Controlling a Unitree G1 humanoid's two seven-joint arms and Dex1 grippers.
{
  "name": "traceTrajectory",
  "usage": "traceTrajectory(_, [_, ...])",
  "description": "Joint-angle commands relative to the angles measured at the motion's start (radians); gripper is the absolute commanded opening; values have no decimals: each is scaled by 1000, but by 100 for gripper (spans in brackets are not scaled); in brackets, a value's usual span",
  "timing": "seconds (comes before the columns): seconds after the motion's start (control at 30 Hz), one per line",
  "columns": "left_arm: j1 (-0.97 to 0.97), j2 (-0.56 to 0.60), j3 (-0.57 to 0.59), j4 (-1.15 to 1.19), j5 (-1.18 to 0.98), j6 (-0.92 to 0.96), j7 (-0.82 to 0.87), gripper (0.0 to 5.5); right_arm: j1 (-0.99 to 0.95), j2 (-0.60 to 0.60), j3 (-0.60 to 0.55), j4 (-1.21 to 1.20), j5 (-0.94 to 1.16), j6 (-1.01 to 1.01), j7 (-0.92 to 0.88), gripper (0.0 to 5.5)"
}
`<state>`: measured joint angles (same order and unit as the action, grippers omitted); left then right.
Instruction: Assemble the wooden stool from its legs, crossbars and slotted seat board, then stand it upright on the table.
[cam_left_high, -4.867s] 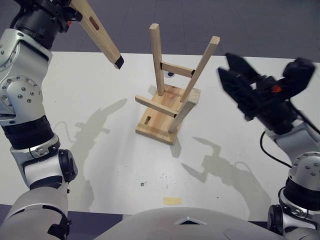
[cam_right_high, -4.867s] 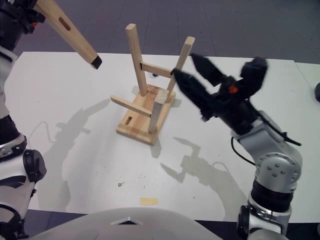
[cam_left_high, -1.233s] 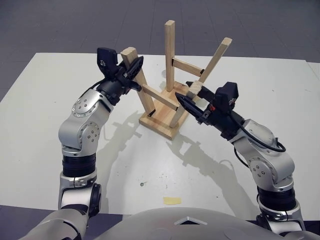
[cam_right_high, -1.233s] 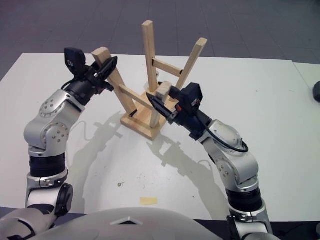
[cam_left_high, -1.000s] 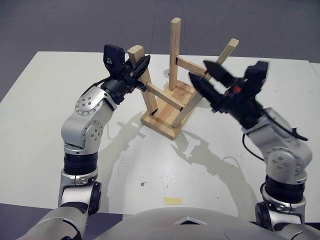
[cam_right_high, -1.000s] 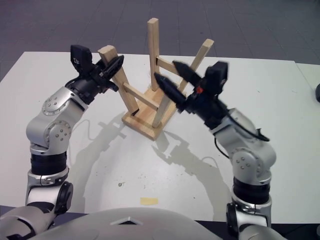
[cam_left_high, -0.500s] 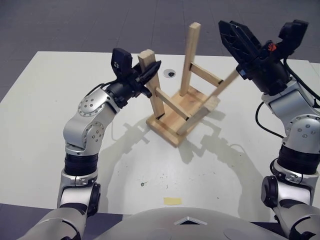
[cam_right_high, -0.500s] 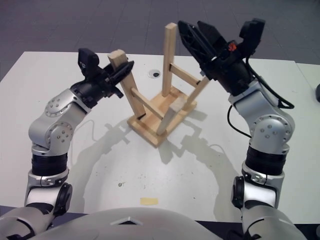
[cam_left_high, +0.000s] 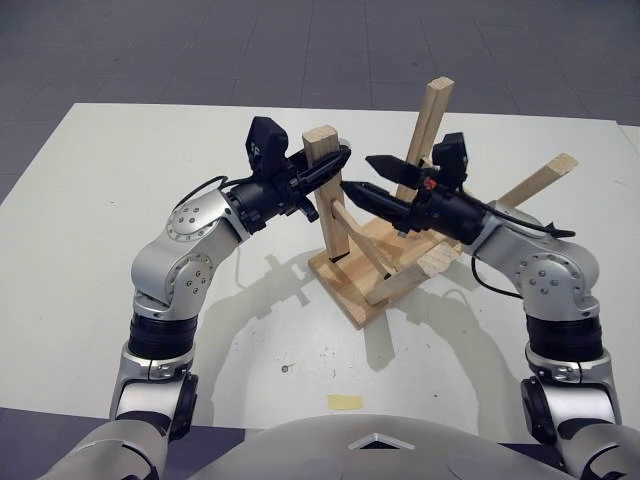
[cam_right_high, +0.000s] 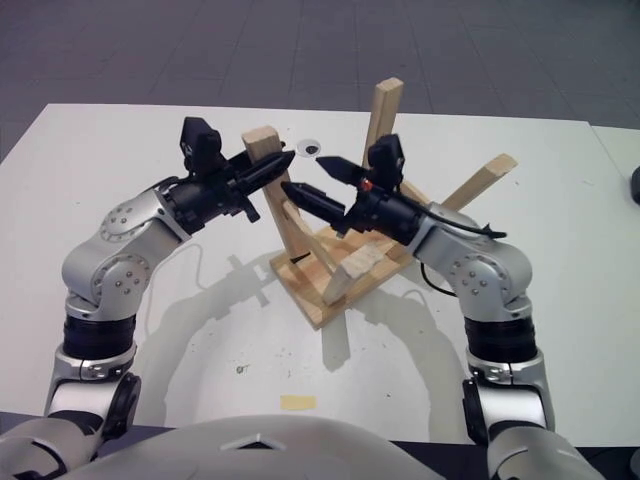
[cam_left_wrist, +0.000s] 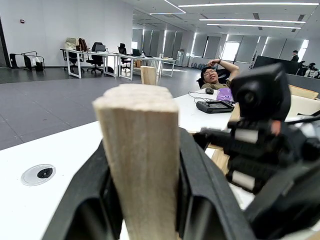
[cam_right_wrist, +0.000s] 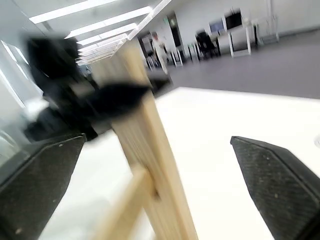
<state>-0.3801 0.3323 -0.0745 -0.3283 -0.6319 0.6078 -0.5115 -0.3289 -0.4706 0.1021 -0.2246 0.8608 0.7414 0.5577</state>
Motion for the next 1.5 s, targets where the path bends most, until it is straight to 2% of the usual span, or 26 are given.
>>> traceTrajectory(0.03, [38,30,-67,25,61,49,-9,102,78,-32,143,131,-249,-49,-38,540])
traceTrajectory(0.2, [76,48,-78,18,89,40,3,102,76,-5,95,109,-219,-72,-34,540])
traceTrajectory(0.43, [164,68,-80,10,141,7,56,103,109,6,-184,-135,200,-14,85,540])
traceTrajectory(0.53, [172,49,-63,15,159,-12,111,103,86,25,-316,-212,391,-17,-12,540])
traceTrajectory(0.67, [133,12,-57,16,202,-29,210,104,-16,110,-405,-285,478,-134,-288,540])
traceTrajectory(0.73, [123,8,-82,26,268,-63,260,104,-72,152,-418,-316,468,-192,-412,540])
traceTrajectory(0.83, [117,14,-114,53,354,-89,321,105,-120,182,-412,-333,405,-250,-501,540])
traceTrajectory(1.2, [44,16,-154,38,406,-132,409,111,-175,186,-374,-279,261,-304,-537,540])
traceTrajectory(1.4, [-5,-4,-153,-14,381,-104,392,111,-167,210,-359,-272,232,-321,-541,540])
traceTrajectory(1.43, [-5,-7,-149,-19,375,-92,386,148,-164,213,-359,-272,229,-323,-541,540])
traceTrajectory(1.5, [-2,-15,-133,-14,372,-72,379,183,-160,217,-358,-271,218,-326,-540,540])
